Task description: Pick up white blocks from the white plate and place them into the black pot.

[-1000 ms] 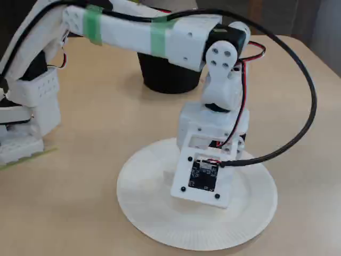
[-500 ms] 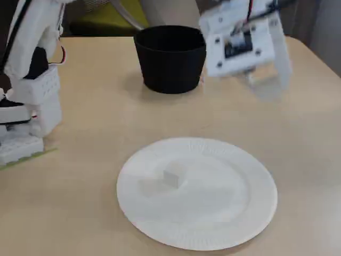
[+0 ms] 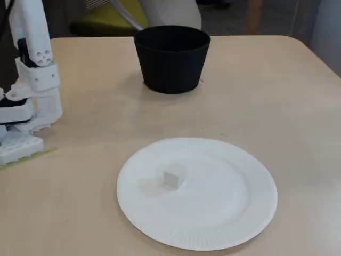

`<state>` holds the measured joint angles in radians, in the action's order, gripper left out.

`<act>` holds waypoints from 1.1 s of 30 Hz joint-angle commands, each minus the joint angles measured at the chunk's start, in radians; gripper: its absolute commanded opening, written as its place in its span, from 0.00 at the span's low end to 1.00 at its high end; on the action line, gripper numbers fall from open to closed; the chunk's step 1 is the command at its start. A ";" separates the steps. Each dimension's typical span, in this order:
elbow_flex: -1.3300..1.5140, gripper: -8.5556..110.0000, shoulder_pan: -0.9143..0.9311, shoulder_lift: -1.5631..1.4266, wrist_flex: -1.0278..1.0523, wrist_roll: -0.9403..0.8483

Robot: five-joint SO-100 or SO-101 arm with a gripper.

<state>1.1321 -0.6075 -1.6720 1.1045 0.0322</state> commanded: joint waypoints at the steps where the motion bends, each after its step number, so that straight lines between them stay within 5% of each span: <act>1: 0.491 0.05 -0.005 -0.259 -0.224 0.029; 7: 0.856 0.05 -0.002 -0.357 -0.430 0.018; 15: 0.960 0.06 -0.025 -0.339 -0.488 0.003; 18: 0.969 0.32 -0.043 -0.336 -0.483 -0.025; 22: 0.969 0.42 -0.049 -0.345 -0.482 -0.043; 26: 0.960 0.34 -0.037 -0.371 -0.488 -0.063; 30: 0.930 0.05 0.006 -0.423 -0.460 -0.081; 33: 0.830 0.05 0.106 -0.472 -0.284 -0.123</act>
<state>2.0724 -0.5921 -2.0785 0.6995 -0.0644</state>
